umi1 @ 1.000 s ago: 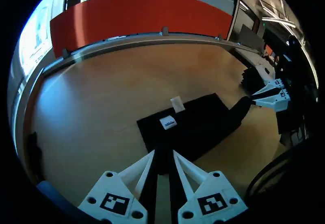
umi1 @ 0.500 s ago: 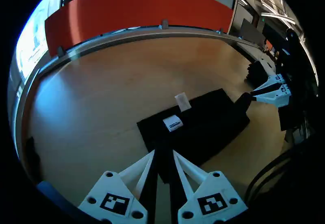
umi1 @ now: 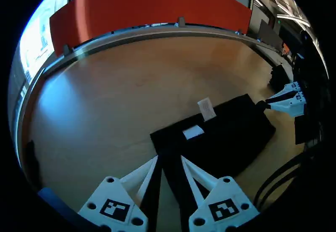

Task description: Fold towel

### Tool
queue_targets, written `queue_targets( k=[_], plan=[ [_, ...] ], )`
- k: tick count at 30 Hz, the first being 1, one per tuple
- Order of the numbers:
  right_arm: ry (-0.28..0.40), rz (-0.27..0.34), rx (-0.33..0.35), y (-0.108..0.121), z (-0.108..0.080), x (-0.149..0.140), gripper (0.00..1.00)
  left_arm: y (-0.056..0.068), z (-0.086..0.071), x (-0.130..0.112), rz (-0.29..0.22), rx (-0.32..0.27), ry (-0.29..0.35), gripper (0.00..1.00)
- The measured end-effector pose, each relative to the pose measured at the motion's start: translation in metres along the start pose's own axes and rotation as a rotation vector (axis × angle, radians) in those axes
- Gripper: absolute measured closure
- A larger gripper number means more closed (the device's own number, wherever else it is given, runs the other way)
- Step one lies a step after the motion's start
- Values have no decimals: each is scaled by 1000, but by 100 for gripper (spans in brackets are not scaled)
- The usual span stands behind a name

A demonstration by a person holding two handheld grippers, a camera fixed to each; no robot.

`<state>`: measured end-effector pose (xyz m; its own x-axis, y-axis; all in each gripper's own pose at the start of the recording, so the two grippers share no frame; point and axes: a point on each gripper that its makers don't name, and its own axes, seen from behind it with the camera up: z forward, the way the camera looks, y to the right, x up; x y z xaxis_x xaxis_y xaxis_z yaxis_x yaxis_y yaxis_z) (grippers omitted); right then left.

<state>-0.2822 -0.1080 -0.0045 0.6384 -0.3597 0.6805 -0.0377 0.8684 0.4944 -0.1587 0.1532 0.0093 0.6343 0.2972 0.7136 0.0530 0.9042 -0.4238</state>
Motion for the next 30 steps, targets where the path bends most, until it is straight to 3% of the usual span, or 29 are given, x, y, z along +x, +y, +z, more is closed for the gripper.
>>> queue_targets(
  k=[11, 14, 16, 20, 22, 30],
  plan=[
    [11, 4, -49, 9, 11, 6, 76, -13, 9, 5, -9, 42, 12, 60],
    [18, 1, -64, 13, 11, 8, 67, -16, 8, 8, -5, 50, 19, 51],
    [22, -2, -74, 16, 10, 10, 60, -18, 6, 9, -5, 55, 23, 39],
    [38, -8, -89, 20, 6, 14, 28, -22, 2, 11, -13, 67, 33, 24],
    [47, -10, -90, 21, 4, 15, 23, -22, 0, 10, -19, 67, 35, 17],
    [60, -10, -84, 19, -6, 14, 21, -20, -5, 6, -32, 55, 34, 16]
  ],
)
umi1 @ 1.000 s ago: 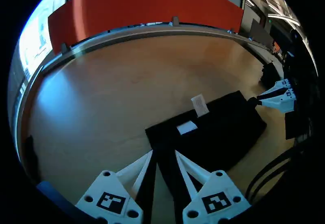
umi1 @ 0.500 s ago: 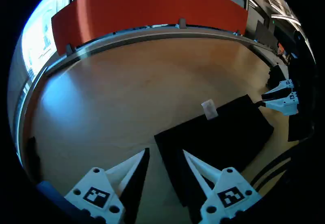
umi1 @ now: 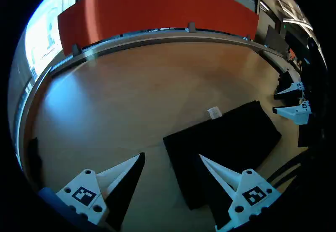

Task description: Fold towel

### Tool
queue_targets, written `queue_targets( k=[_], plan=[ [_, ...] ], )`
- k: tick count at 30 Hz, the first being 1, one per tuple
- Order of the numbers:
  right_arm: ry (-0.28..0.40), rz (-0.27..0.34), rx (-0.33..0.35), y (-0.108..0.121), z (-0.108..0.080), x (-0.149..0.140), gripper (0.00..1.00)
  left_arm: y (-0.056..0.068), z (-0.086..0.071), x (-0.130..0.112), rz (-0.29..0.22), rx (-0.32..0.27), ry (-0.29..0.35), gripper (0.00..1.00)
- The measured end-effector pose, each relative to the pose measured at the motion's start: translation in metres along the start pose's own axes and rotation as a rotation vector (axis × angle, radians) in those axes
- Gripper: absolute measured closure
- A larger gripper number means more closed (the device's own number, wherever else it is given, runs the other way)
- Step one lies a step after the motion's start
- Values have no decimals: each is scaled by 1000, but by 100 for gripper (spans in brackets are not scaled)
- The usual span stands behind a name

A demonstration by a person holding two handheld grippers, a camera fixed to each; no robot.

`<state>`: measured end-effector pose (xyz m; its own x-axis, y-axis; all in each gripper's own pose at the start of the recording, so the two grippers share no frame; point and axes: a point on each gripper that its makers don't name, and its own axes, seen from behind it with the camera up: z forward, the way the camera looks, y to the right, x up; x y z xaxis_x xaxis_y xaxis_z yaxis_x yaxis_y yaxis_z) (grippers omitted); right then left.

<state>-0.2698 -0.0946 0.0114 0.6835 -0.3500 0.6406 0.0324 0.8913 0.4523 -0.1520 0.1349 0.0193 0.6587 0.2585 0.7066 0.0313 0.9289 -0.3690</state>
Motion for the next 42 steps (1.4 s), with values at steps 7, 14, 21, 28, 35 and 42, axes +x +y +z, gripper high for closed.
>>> queue_targets(
  k=[7, 14, 21, 28, 35, 42],
  plan=[
    [4, 0, 6, -3, -12, -5, 21, 6, -11, -7, -4, -7, 3, 16],
    [5, -8, 7, -7, -26, -15, 21, 8, -25, -19, -16, -1, 5, 16],
    [7, -6, 8, -11, -39, -23, 21, 9, -38, -31, -39, 9, 8, 16],
    [6, 1, 21, -15, -42, -30, 21, 9, -47, -41, -62, 23, 9, 16],
    [-2, -33, 45, -20, -40, -35, 21, 8, -56, -51, -83, 39, 9, 16],
    [-21, -85, 87, -26, -37, -44, 21, 4, -67, -63, -101, 61, 6, 16]
  ],
)
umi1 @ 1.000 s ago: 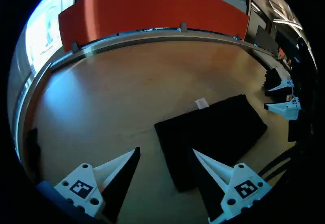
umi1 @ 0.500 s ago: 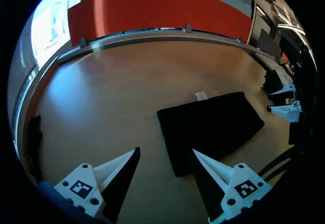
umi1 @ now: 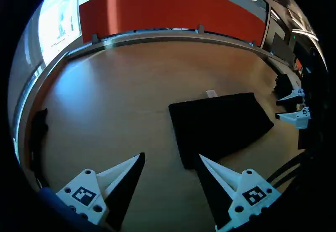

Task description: Fold towel

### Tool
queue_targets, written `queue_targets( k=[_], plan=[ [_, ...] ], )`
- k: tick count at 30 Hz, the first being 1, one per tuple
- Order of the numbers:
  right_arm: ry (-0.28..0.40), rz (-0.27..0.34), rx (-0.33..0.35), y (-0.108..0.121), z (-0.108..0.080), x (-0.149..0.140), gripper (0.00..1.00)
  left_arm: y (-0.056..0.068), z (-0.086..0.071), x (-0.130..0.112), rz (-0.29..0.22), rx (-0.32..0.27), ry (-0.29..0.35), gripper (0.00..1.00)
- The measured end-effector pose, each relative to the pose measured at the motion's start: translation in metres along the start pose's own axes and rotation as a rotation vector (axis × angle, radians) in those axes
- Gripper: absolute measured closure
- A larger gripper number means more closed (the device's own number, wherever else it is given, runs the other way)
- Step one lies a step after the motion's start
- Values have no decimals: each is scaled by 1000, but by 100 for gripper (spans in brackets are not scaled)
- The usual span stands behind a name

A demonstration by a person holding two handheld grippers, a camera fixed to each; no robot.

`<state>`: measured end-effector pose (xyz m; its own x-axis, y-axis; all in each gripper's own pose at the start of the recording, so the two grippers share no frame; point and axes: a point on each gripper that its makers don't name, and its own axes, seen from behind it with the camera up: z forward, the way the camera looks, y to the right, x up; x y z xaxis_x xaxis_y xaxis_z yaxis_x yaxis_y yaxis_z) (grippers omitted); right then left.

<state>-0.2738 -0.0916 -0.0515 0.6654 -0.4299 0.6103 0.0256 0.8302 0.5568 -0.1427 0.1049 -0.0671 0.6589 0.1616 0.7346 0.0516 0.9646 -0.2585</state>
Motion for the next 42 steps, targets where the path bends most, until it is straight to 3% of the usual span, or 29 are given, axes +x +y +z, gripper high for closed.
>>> queue_targets(
  k=[18, 29, 33, 42],
  plan=[
    [-72, -96, 73, -5, 10, -29, 24, -15, -26, -35, -51, 53, -20, 16],
    [-120, -112, 120, -10, 14, -47, 50, -17, -32, -44, -65, 59, -27, 16],
    [-138, -107, 133, -11, 15, -51, 65, -18, -32, -45, -66, 60, -27, 16],
    [-125, -114, 127, -10, 15, -47, 86, -21, -32, -46, -67, 62, -30, 16]
  ],
)
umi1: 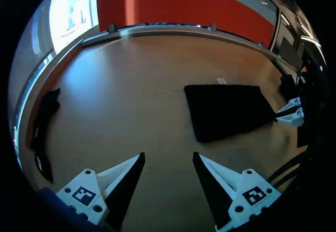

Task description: Fold towel

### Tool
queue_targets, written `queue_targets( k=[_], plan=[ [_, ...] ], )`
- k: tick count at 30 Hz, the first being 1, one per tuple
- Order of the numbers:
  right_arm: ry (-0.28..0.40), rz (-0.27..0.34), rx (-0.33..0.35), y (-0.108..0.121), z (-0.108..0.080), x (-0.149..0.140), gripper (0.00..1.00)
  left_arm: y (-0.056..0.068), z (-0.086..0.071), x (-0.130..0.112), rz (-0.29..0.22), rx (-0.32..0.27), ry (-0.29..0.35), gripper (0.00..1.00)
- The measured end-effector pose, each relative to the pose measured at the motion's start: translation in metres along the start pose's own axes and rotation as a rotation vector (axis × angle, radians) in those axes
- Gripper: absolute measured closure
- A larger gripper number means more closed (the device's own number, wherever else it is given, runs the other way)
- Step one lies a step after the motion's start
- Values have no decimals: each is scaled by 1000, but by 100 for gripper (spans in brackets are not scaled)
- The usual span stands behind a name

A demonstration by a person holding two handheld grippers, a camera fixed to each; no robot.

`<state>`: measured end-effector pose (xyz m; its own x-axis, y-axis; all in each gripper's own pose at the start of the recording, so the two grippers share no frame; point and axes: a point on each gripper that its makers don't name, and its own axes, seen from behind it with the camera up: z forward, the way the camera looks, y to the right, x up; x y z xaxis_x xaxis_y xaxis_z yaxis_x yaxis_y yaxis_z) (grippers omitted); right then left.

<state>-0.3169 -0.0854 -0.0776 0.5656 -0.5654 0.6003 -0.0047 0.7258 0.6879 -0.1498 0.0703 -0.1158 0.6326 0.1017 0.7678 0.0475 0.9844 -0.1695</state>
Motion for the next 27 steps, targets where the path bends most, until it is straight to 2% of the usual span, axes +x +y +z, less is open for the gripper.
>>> queue_targets(
  k=[4, 15, 21, 27],
  plan=[
    [21, -15, -12, 2, 0, 6, 94, -1, 0, -1, 1, 2, -2, 16],
    [30, -67, -27, 3, -5, 21, 96, -2, -2, 1, -3, 1, 3, 16],
    [48, -112, -35, 0, -13, 44, 96, -3, -5, 2, -6, 1, 7, 16],
    [88, -178, -40, -8, -17, 79, 96, -4, -8, 4, -8, 3, 15, 16]
  ],
)
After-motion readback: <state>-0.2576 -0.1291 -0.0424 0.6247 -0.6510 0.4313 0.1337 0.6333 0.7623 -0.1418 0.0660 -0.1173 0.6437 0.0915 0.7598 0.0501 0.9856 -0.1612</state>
